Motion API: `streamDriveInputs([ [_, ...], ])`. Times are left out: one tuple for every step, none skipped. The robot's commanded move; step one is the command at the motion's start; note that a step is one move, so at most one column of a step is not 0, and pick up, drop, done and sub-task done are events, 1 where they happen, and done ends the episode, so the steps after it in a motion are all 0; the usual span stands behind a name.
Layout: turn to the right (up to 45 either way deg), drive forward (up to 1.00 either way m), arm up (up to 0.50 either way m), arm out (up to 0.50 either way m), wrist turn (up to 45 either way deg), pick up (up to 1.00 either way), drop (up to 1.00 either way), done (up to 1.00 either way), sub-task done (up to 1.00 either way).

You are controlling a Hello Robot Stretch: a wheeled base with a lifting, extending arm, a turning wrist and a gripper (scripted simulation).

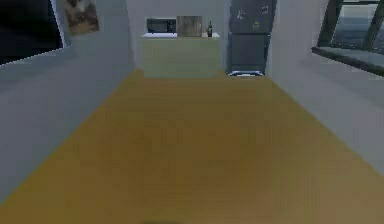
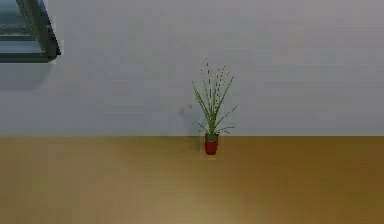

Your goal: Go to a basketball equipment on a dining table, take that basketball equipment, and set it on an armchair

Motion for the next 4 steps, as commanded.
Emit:
streamDriveInputs([
  [-45.0, 0.0, 0.0, 0.0, 0.0, 0.0, 0.0, 0.0, 0.0],
  [-45.0, 0.0, 0.0, 0.0, 0.0, 0.0, 0.0, 0.0, 0.0],
  [-45.0, 0.0, 0.0, 0.0, 0.0, 0.0, 0.0, 0.0, 0.0],
  [-15.0, 0.0, 0.0, 0.0, 0.0, 0.0, 0.0, 0.0, 0.0],
])
